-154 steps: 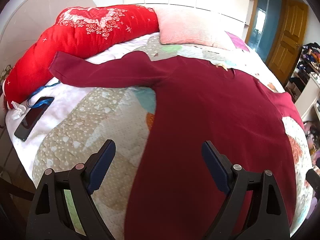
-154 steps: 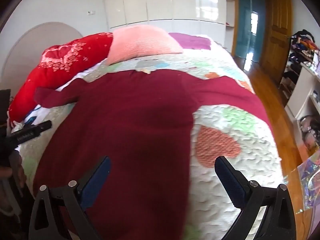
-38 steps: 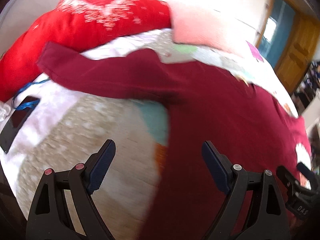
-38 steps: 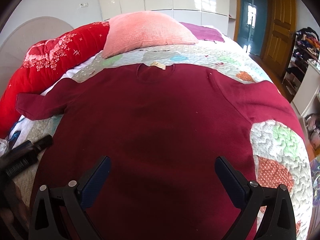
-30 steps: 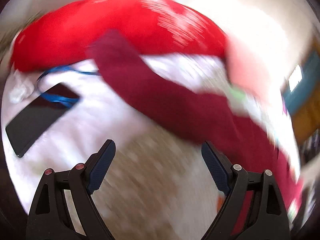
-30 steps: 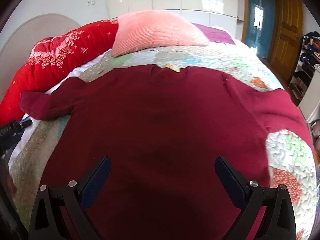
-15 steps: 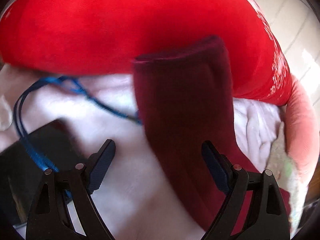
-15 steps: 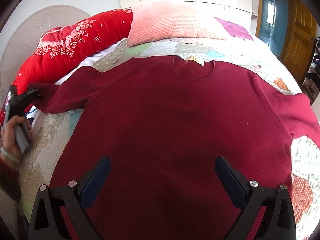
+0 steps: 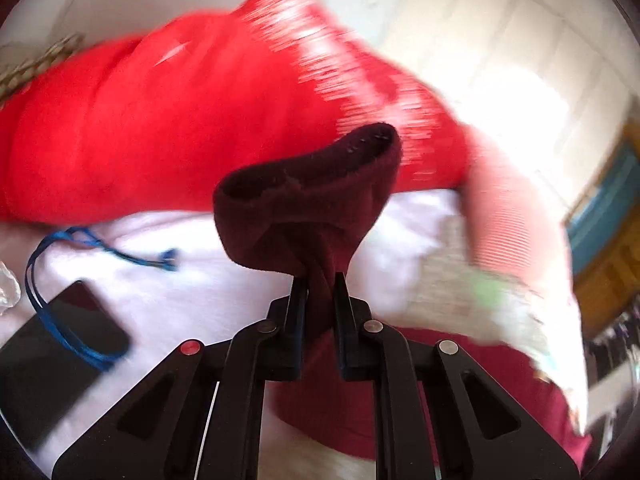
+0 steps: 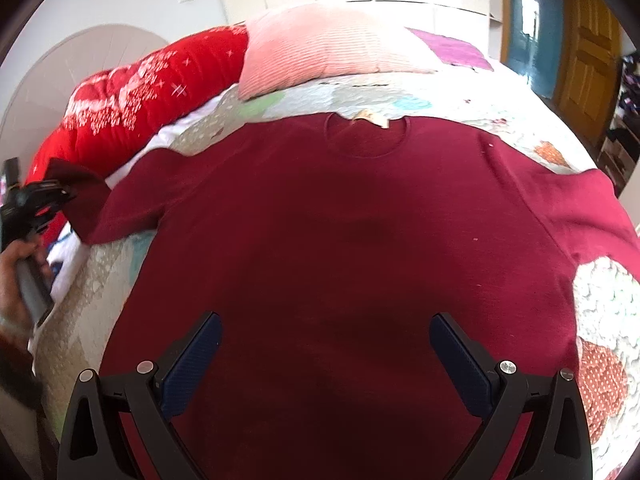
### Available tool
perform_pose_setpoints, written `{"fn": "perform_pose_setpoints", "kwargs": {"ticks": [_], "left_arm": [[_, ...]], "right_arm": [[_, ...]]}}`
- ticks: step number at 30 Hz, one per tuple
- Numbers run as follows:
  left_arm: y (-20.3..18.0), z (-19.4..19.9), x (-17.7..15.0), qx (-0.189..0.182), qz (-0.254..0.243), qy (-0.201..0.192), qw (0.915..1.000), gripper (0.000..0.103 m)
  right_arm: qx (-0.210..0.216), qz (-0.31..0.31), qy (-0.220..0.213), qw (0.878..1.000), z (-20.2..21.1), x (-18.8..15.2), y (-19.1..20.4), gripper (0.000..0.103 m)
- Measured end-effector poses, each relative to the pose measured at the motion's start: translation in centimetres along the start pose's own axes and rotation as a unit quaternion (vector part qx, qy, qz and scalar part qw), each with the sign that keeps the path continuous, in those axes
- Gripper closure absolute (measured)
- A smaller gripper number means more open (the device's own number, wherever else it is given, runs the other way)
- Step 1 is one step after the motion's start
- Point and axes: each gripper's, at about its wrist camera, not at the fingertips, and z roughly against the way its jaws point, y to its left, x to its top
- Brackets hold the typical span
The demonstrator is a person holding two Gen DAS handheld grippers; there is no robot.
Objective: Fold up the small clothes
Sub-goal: 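Grasp the sleeve cuff with the left gripper and fold it across the shirt body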
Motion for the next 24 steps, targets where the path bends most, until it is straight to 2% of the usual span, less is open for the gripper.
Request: {"fn": "perform_pose_setpoints", "kwargs": {"ticks": [4,7,10,14,18,20,22,24], "left_arm": [[-7.3,2.8,-2.0,-0.077,-0.046,0.0,0.9959,0.093],[-13.1,3.1,-5.0,-0.132,-0.086,0.027,0.9871,0.093],[-18.3,1.8,-8.9,-0.159,-0.124,0.062,0.9774,0.093],[-22.3,-0.8,-14.5,-0.17,-0.159,0.122,0.9649,0.093],[-25.2,-3.5,-20.0,-0.122,-0.224,0.196,0.9469,0.092],[-25.5,-2.2,-20.3,-0.118,-0.25,0.179,0.9443,0.091],[-25.0,-0.9,-19.3,-0.134,-0.248,0.191,0.9403,0.072],[-24.0,0.5,-18.1,-0.161,-0.224,0.201,0.9399,0.057]], "right_arm": [[0.001,-0.02,-0.008,1.0,0.7,0.1,-1.0,0.0],[-0.004,-0.021,-0.016,1.0,1.5,0.1,-1.7,0.0],[-0.017,-0.029,-0.03,0.999,2.5,0.2,-3.2,0.0],[-0.035,-0.062,-0.033,0.997,3.0,0.1,-6.3,0.0],[-0.055,-0.086,-0.029,0.994,2.8,0.0,-8.9,0.0],[-0.061,-0.094,-0.026,0.993,2.7,0.0,-9.9,0.0],[-0.059,-0.104,-0.028,0.992,2.7,0.3,-10.7,0.0],[-0.054,-0.109,-0.033,0.992,2.7,0.6,-11.2,0.0]]}}
